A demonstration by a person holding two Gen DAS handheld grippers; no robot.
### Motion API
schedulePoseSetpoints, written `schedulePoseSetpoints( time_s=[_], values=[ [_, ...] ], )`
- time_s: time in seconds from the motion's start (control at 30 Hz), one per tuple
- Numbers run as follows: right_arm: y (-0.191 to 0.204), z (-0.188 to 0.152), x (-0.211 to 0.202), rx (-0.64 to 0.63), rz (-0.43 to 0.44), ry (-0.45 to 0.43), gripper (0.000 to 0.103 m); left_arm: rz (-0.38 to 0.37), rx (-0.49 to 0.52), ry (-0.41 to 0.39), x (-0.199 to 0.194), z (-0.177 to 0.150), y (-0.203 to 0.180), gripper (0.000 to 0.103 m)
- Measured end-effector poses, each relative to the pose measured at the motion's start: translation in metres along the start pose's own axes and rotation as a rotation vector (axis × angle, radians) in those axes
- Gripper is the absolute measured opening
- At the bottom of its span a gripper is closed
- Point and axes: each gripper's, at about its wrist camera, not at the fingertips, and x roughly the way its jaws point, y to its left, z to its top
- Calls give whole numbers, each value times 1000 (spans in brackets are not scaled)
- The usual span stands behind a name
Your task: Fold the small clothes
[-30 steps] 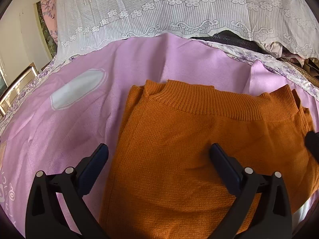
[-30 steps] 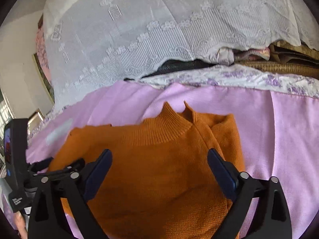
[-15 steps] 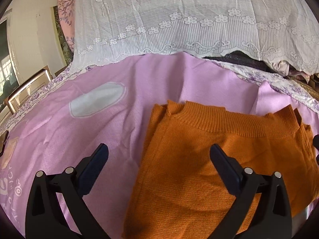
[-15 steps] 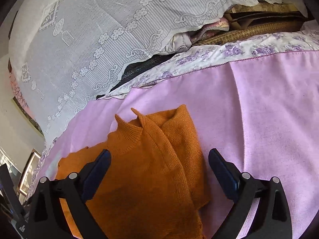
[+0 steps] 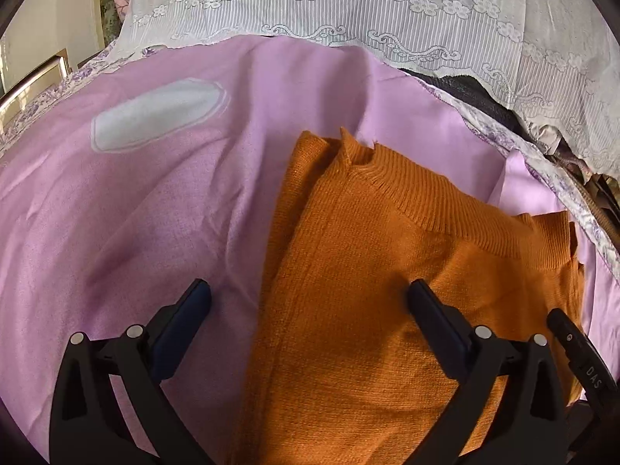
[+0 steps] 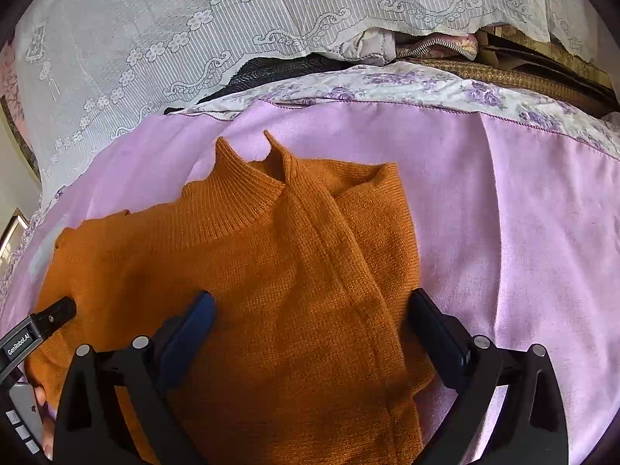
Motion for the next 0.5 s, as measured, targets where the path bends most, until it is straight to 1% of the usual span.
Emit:
schedulePoseSetpoints(
  time_s=[0.1,0.17,0.2,0.3,0.37,0.43,0.47,0.5],
  values=[
    [-16,-2,-8,82,46,-32,99,7,2,-49,-12,-4,1,99],
    [-30,-5,-17,151,104,-65,99,12,18,-76,-20,-7,0,99],
    [-35,-7,-21,168,106,-77,99,17,33,-77,-23,-9,-1,99],
    [-34,-15,-26,142,77,-58,99,51,95,-25,-16,-19,-9,99],
    [-27,-19,-24,89,8,-17,100,66,104,5,-11,-26,-9,99],
    [-18,-24,-26,23,-50,5,100,46,90,12,-12,-29,-5,99],
    [-16,-27,-28,7,-64,5,100,33,83,19,-13,-31,-1,99],
    [-17,-29,-30,5,-60,7,100,16,69,24,-17,-33,3,99]
  ],
)
